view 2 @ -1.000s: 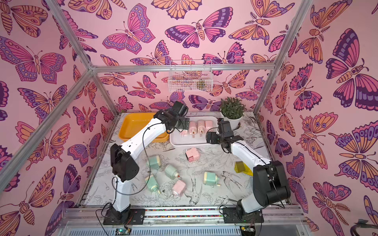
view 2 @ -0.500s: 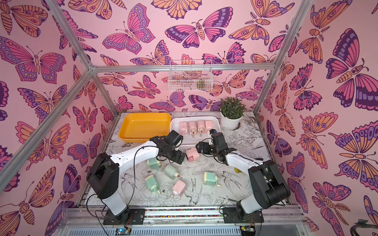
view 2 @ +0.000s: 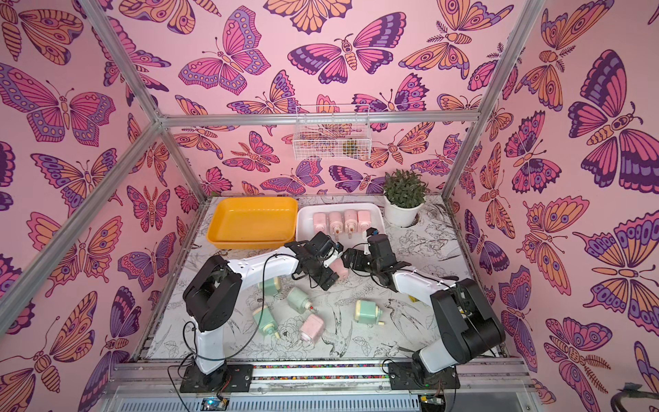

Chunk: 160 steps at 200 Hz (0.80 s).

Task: Place the pencil sharpeners by color into the storage box
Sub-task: Pick up the pencil sharpener from the center of the board.

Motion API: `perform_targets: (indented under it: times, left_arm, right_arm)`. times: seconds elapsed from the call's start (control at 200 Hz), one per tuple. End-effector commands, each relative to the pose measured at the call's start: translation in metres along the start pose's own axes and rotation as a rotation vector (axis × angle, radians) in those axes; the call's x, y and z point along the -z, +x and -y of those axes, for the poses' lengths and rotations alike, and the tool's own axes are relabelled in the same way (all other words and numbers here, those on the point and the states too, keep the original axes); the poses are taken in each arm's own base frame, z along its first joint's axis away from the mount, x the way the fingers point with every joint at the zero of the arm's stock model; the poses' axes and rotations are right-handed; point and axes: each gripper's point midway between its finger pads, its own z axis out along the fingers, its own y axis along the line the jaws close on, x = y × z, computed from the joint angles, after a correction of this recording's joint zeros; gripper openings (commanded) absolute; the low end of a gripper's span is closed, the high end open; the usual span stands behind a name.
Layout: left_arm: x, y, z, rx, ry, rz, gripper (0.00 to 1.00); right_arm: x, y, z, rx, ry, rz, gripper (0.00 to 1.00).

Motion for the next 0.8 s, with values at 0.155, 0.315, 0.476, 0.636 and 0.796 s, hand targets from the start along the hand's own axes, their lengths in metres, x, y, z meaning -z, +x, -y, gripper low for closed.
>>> perform_targets:
  times: [0.155, 0.315, 0.476, 0.636, 0.796]
  left_arm:
    - [-0.014, -0.029, 0.006, -0.101, 0.037, 0.12, 0.94]
    - [-0.023, -0.03, 0.01, -0.133, 0.065, 0.121, 0.88]
    - [-0.032, -0.023, 0.008, -0.141, 0.051, 0.096, 0.85]
    - [-0.034, -0.022, 0.01, -0.139, 0.063, 0.095, 0.74]
    - [-0.032, -0.023, 0.014, -0.136, 0.083, 0.108, 0.52]
  right_arm:
    - [0.029, -0.016, 0.02, 0.023, 0.137, 0.122, 0.98]
    - [0.045, -0.022, 0.046, -0.062, 0.249, 0.187, 0.98]
    - [0.061, -0.026, 0.071, -0.129, 0.333, 0.241, 0.98]
    - [0.067, -0.026, 0.084, -0.125, 0.358, 0.231, 0.97]
    - [0.065, -0.023, 0.073, -0.035, 0.278, 0.158, 0.98]
